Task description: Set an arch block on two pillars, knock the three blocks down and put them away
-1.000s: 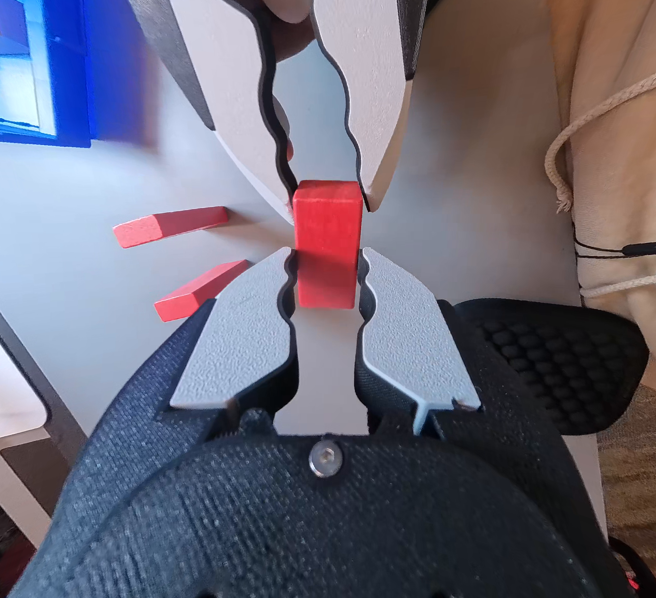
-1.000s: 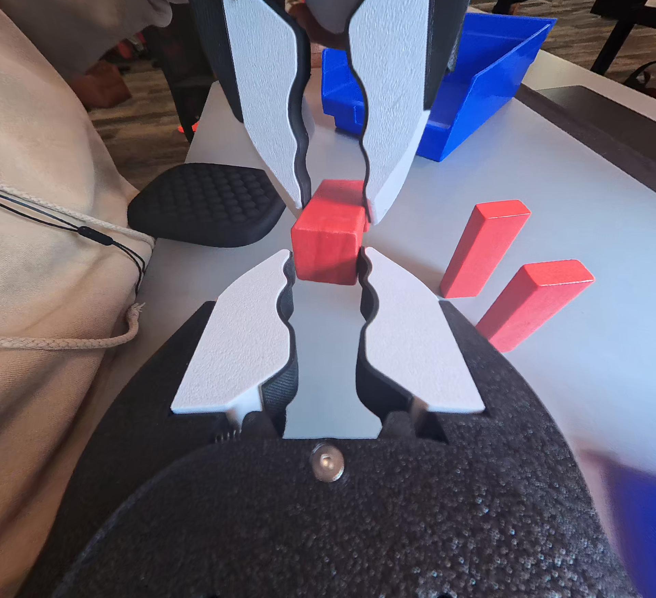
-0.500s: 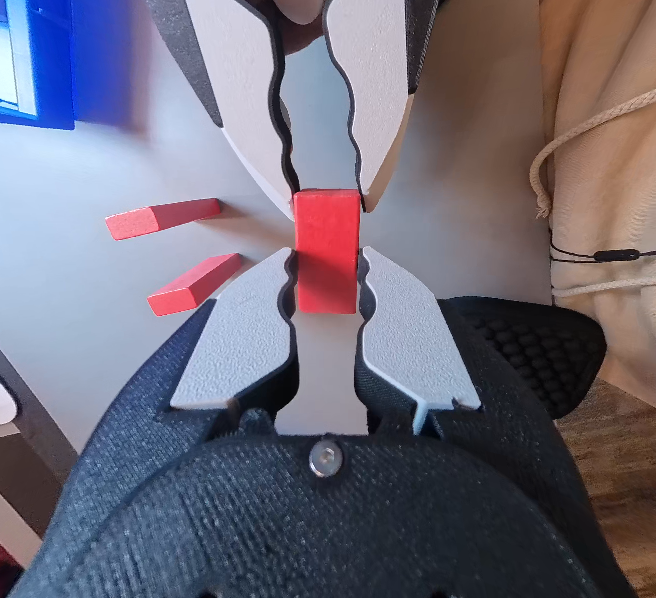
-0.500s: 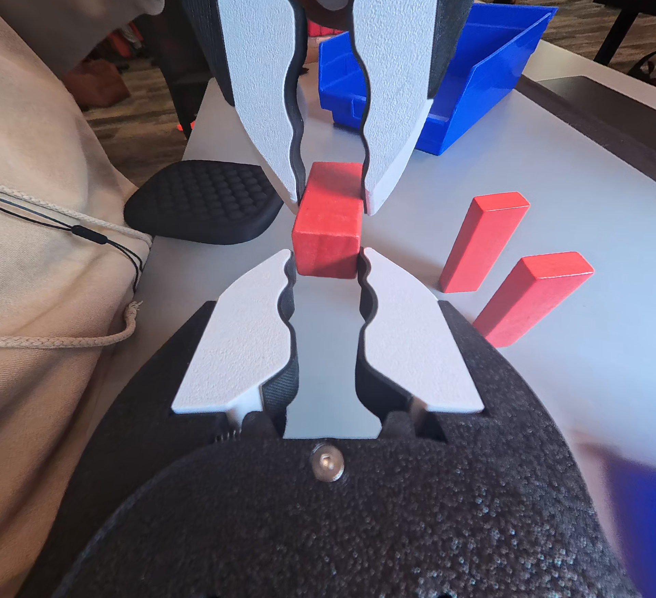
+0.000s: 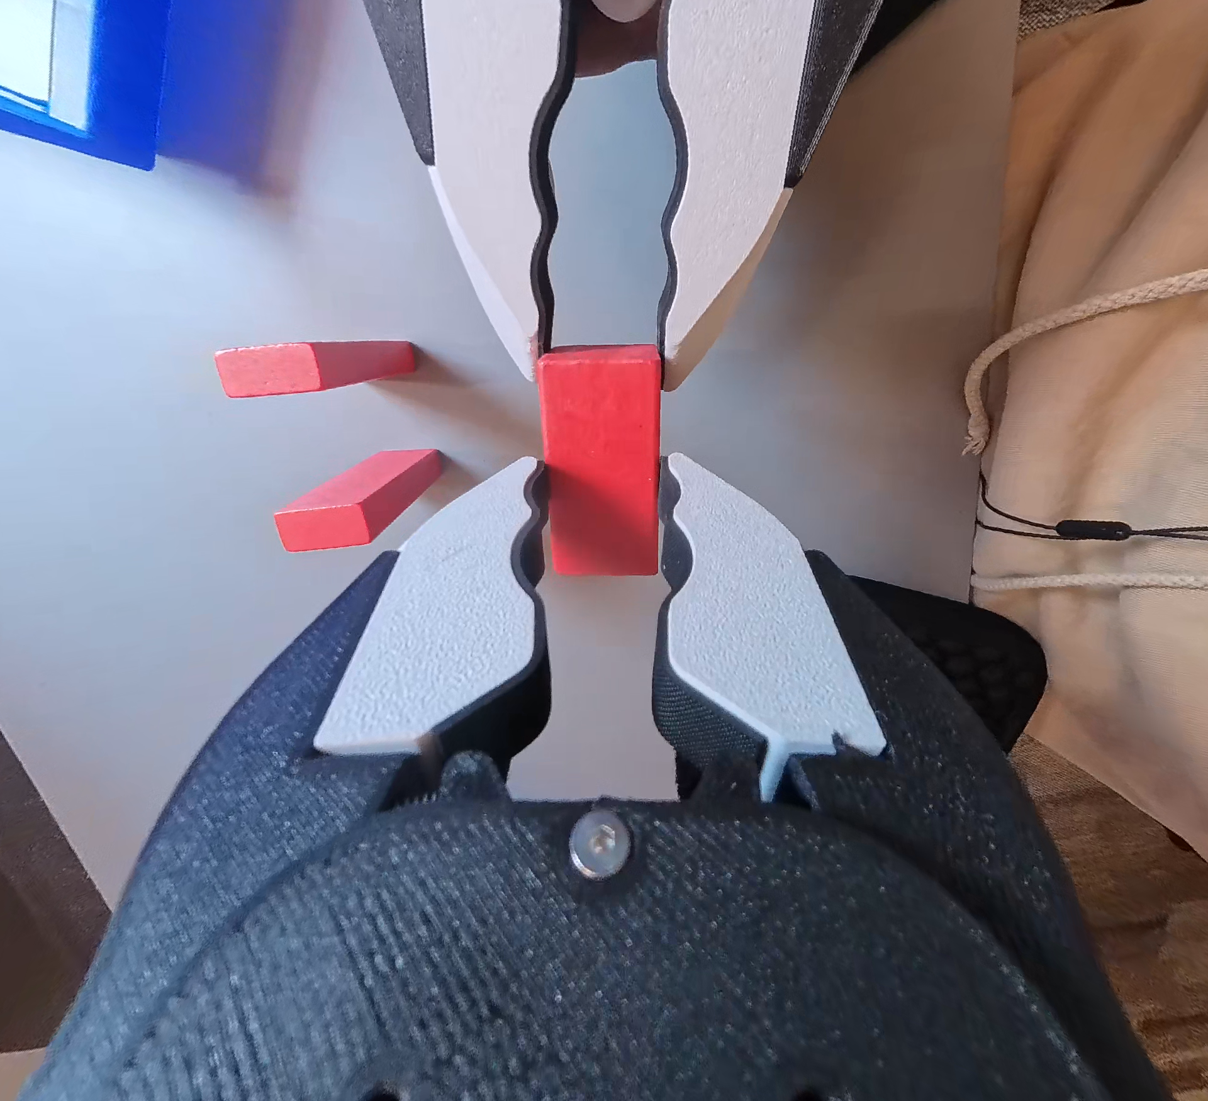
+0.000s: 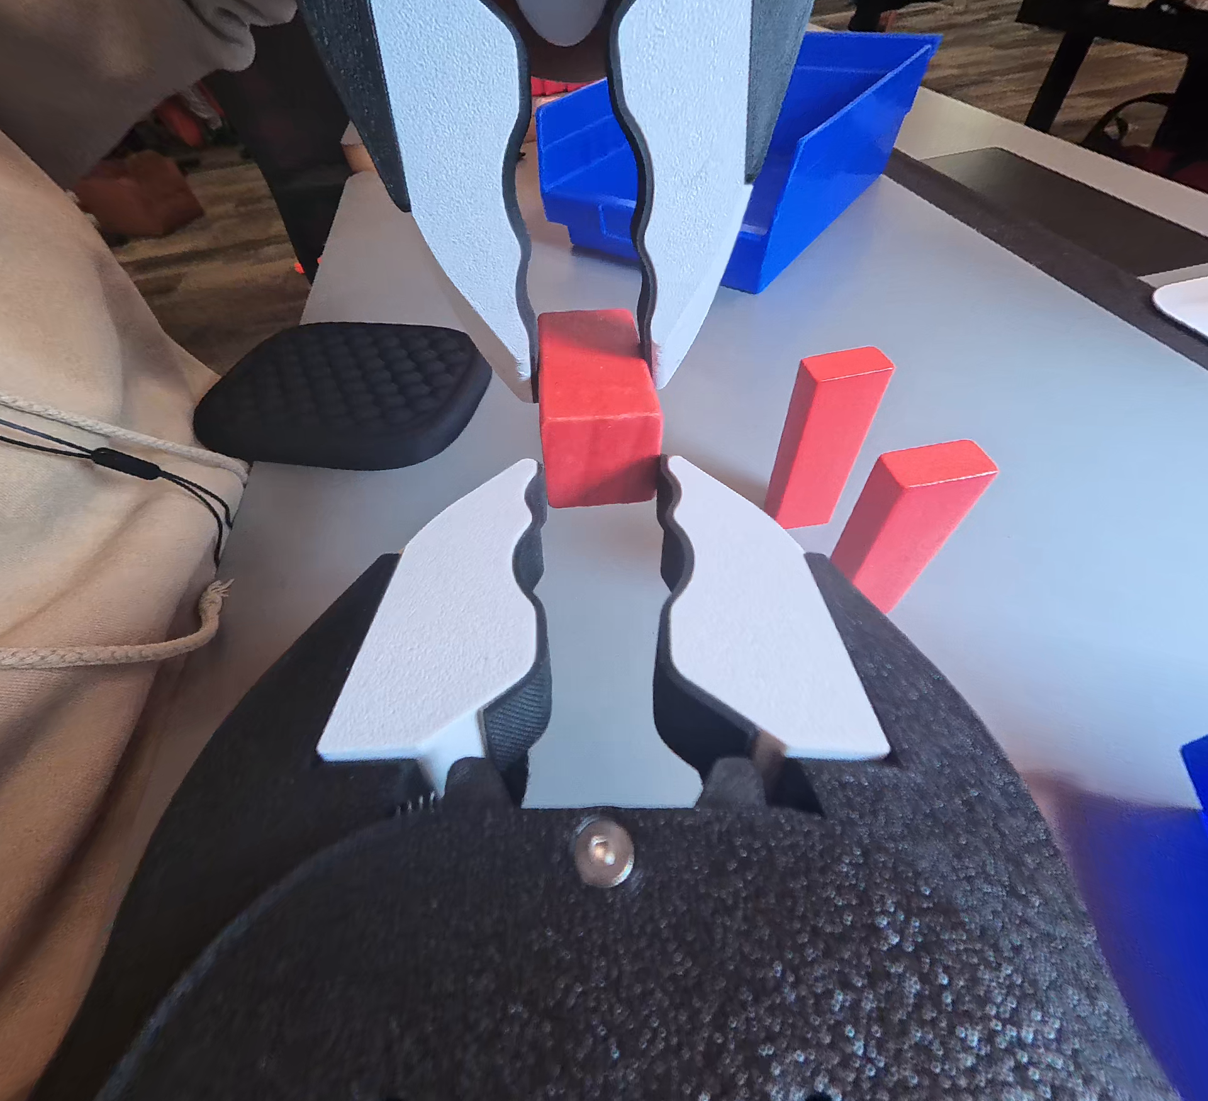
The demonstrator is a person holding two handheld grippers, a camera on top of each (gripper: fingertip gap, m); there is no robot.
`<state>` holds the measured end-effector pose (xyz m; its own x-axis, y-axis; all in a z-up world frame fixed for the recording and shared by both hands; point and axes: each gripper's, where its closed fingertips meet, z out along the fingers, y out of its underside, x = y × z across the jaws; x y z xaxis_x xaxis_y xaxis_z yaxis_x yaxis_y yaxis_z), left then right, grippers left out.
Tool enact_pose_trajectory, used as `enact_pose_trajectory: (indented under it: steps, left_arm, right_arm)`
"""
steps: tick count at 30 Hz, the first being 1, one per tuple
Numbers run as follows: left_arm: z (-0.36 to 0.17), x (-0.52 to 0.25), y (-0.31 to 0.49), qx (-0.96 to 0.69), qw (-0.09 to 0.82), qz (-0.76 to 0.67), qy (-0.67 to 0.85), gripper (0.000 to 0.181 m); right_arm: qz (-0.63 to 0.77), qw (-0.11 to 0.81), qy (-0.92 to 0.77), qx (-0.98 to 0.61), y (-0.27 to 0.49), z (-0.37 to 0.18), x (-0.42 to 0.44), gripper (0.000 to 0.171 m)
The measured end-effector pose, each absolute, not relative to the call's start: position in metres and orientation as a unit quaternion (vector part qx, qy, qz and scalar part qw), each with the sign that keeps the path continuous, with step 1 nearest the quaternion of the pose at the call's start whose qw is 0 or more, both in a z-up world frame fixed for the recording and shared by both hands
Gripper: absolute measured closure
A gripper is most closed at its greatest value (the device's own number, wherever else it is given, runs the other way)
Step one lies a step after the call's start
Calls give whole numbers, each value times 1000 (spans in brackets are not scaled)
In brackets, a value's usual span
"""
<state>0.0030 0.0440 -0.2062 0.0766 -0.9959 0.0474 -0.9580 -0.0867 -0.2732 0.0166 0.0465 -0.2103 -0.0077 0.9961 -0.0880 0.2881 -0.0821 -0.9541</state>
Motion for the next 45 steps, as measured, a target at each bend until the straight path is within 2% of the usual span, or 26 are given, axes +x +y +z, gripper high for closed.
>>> enact_pose_trajectory:
  steps: [13,22,32,45]
  left_arm:
    - [-188,0,86,-756,104,-78,642,149]
    - [-182,-9,123,-774,112,-64,620,149]
    - [-191,-8,138,-779,102,-48,617,149]
    - [-203,-5,141,-769,91,-28,632,149]
  right_arm:
    - [404,416,-524,-624,80,-216,43,132]
    - [380,410,-518,-647,78,-239,52,122]
    - [351,483,-449,-665,84,-221,64,111]
    - [347,493,-427,-674,78,-222,76,108]
